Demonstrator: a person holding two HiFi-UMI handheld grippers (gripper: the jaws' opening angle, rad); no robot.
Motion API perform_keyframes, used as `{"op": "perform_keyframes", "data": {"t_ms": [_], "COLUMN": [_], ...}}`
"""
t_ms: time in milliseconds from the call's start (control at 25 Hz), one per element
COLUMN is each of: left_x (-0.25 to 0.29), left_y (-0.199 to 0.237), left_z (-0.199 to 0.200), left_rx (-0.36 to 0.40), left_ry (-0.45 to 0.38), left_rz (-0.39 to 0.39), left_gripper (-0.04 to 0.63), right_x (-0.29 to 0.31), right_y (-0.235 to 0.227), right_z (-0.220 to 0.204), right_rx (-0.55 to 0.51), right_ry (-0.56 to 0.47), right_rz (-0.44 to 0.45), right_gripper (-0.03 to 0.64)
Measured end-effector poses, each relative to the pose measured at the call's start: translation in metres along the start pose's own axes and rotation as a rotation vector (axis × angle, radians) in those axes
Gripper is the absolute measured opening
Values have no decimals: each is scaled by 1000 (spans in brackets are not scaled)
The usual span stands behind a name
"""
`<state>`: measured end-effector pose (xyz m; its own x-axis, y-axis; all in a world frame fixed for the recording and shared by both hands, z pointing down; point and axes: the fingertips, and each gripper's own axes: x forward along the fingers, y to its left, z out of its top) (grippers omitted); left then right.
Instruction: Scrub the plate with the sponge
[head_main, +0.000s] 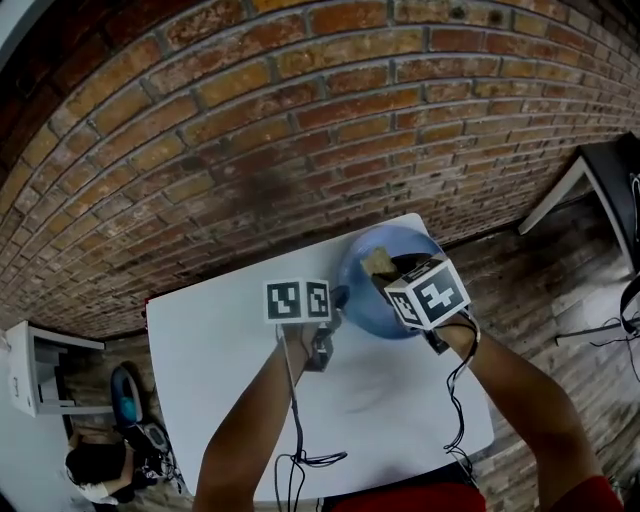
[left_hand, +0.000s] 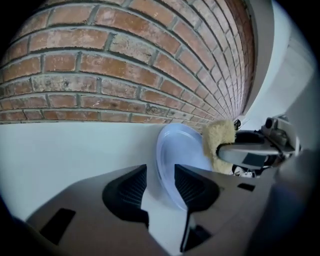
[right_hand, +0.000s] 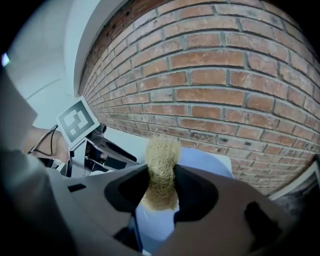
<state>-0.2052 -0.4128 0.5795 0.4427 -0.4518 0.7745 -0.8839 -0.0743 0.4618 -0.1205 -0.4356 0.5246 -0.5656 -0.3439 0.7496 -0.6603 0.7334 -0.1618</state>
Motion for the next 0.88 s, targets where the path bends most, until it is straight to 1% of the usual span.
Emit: {"op": "perform_keyframes", "data": {"t_ms": [160,360,560,760,880], "left_x": [12,19,22,21,20], "left_y": [1,4,2,2,2], "left_z": [-1,-2,-2,-3,-3], "left_rx": [17,32,30,24,15], "left_ry": [40,59,62,55,46], "left_rz": [12,34,21,28,36], "left_gripper": [176,102,65,57,54], "right_x": [21,43,62,78,81], "right_y": [-2,-3,-2,3,3], "right_z": [5,1,-3,-4,-2], "right_rx": [-3,36,83,88,78], "right_ry": [35,59,83,103,110], "right_rz": [-5,21,53,81,83], "right_gripper": [163,163,163,163,163]}}
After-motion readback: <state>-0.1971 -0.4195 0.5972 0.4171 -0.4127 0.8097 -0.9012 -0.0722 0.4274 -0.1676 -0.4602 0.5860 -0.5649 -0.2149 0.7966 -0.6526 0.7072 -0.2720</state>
